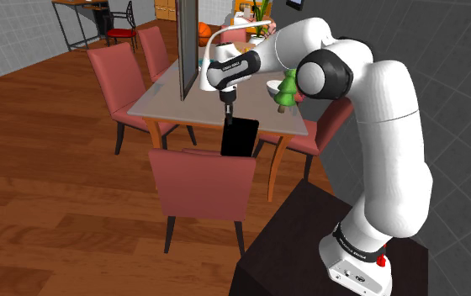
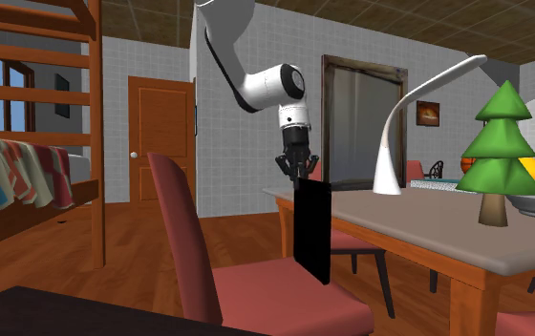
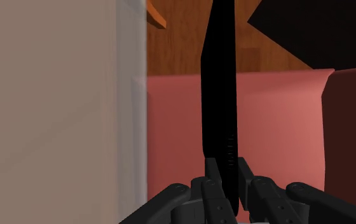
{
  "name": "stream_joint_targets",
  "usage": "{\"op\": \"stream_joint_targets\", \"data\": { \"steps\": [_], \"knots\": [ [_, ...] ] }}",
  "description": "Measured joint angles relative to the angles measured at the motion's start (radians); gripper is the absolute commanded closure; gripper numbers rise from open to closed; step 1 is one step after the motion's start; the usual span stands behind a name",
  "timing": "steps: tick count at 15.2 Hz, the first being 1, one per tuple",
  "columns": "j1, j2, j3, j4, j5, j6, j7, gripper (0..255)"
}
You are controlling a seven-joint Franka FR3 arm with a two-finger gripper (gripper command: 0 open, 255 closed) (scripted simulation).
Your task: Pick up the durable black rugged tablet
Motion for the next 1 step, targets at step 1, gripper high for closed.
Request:
{"op": "stream_joint_targets", "data": {
  "steps": [1],
  "knots": [
    [-0.001,-0.001,0.0,0.009,0.0,-0.009,-0.001,255]
  ]
}}
